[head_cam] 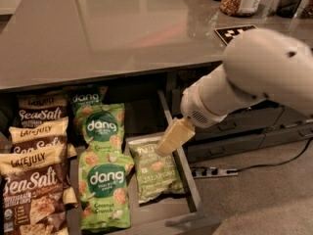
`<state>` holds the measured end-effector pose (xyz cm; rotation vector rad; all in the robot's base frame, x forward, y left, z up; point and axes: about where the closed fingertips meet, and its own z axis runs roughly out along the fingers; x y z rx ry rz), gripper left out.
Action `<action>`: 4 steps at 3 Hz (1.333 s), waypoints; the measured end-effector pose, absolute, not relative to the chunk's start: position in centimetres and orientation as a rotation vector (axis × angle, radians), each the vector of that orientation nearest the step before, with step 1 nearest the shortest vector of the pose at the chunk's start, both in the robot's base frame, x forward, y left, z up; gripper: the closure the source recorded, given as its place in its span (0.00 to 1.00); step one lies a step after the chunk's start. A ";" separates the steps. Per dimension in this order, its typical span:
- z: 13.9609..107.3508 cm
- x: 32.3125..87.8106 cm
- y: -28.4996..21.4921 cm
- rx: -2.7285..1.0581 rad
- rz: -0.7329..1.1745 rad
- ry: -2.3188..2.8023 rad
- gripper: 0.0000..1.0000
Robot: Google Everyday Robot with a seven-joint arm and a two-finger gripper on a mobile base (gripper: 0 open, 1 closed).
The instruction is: Pick green jalapeno chip bag from top drawer and place on counter
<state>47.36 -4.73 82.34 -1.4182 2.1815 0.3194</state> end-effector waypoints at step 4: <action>71.3 44.3 5.2 -1.588 0.472 2.204 0.00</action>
Offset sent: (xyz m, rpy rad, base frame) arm 0.0008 0.0458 -0.0588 0.0580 0.0854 -0.0257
